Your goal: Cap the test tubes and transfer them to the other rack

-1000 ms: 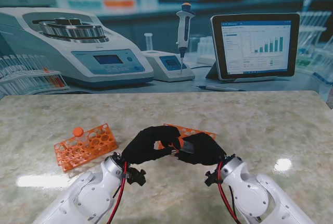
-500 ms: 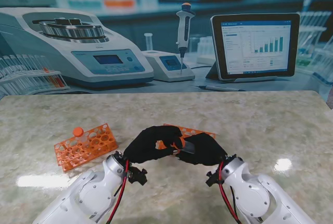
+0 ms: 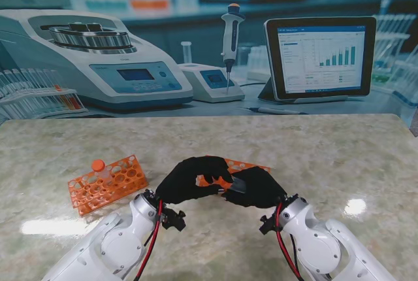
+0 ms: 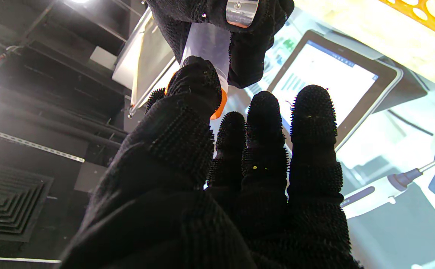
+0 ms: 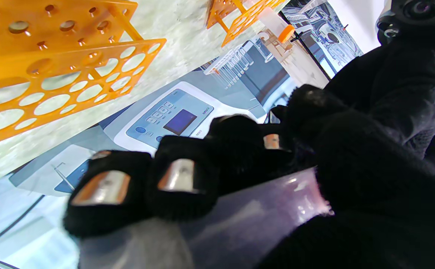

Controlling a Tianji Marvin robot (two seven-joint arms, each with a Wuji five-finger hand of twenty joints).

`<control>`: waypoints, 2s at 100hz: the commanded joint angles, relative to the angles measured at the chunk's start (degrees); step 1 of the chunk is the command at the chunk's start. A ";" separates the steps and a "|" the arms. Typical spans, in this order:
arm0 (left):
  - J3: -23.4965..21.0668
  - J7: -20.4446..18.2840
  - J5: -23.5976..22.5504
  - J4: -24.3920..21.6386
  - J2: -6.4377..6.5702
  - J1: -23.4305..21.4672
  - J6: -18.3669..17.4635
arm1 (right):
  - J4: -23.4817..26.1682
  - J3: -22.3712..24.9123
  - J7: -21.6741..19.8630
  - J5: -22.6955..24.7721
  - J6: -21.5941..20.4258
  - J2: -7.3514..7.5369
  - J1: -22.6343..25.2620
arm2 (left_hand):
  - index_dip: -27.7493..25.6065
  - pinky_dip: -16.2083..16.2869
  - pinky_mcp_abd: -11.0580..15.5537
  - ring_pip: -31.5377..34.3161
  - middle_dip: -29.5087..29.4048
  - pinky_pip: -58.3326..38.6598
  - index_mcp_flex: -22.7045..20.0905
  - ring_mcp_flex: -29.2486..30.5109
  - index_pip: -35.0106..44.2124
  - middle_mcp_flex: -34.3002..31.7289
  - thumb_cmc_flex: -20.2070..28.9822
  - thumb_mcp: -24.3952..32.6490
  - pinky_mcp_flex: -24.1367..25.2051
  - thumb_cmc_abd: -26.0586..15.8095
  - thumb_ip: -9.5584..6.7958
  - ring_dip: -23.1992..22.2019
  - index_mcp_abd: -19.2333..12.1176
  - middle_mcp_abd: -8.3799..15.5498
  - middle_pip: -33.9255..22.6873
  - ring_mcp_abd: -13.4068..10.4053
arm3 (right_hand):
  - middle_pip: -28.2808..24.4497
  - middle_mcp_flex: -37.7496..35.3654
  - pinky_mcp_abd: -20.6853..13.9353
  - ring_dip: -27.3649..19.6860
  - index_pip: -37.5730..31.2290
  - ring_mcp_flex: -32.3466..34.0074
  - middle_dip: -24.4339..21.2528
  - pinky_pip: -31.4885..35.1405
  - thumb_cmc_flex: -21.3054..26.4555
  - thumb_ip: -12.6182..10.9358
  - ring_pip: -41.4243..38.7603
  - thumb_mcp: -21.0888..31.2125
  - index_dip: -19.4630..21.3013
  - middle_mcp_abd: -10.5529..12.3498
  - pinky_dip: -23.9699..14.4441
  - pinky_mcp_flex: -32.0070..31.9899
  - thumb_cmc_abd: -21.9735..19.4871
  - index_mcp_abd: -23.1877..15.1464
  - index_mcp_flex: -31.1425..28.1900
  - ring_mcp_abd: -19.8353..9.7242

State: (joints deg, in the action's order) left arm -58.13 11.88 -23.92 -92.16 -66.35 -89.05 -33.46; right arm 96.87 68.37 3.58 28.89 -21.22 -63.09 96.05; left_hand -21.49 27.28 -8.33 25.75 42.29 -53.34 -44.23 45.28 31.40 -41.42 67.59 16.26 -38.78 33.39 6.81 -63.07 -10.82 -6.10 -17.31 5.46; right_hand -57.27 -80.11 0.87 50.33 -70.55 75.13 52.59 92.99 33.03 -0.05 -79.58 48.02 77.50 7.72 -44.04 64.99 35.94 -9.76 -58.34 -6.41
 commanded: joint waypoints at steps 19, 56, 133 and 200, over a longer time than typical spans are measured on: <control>0.33 0.78 -1.10 0.34 -0.59 0.77 1.96 | 2.15 -1.21 -0.56 0.38 -1.54 -0.44 0.97 | -3.01 2.13 -3.55 -1.69 -1.25 -0.16 0.90 3.48 3.83 -1.88 6.30 3.78 1.60 -7.24 -4.65 2.75 11.85 -0.37 1.41 0.96 | -1.00 -2.41 -3.27 3.95 -3.16 0.79 1.15 17.56 0.92 0.68 -12.21 -0.22 1.67 1.16 -3.28 3.09 -0.29 -0.66 -4.07 -7.47; 0.46 1.32 -1.83 0.51 -0.63 0.59 2.30 | 2.36 -1.16 -0.18 0.39 -1.50 -0.53 1.08 | -3.73 -1.93 -11.73 -1.10 0.49 5.44 0.95 4.16 11.18 -3.73 6.10 1.60 12.45 -8.49 -5.01 6.36 10.33 0.85 2.32 0.37 | -0.95 -2.41 -3.30 3.95 -3.14 0.79 1.16 17.51 0.97 0.70 -12.21 -0.31 1.73 1.20 -3.26 3.09 -0.39 -0.79 -4.03 -7.47; -0.11 1.91 -4.49 -0.10 -0.33 0.22 4.17 | 2.83 -0.63 -0.12 0.42 -1.26 -0.55 1.43 | -0.63 -0.37 -12.34 -3.74 -15.61 6.81 -1.76 -9.61 10.83 2.95 3.44 -9.24 23.14 -14.13 -7.62 23.35 9.54 4.26 3.46 0.26 | -0.83 -2.39 -3.32 3.93 -3.07 0.79 1.19 17.50 0.95 0.76 -12.16 -0.48 1.82 1.14 -3.26 3.09 -0.48 -0.95 -3.95 -7.49; -1.22 -0.44 -2.55 -1.29 0.11 -0.92 3.49 | 2.82 -0.31 0.10 0.53 -0.97 -0.60 1.55 | -1.99 -2.29 -14.04 -14.20 -20.58 13.44 1.69 -14.38 7.62 4.08 -4.07 -12.70 27.74 -13.77 -6.84 35.70 6.81 3.04 6.52 3.76 | -0.74 -2.39 -3.34 3.93 -3.06 0.79 1.23 17.47 0.94 0.81 -12.16 -0.59 1.86 1.10 -3.24 3.08 -0.41 -0.95 -3.96 -7.49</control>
State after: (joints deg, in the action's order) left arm -59.06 11.81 -26.57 -93.56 -66.37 -89.74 -30.42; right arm 98.24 68.82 4.03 29.30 -21.48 -63.13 97.04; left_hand -21.22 25.16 -21.36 12.79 22.74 -41.66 -39.91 32.95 34.43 -38.71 64.73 1.33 -11.69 29.33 4.32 -28.33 -21.63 -3.94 -11.57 9.41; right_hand -56.95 -80.12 0.91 50.32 -70.41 75.13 52.60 93.38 33.07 -0.05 -79.58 48.02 77.51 7.59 -44.04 65.00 35.90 -9.53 -58.32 -6.30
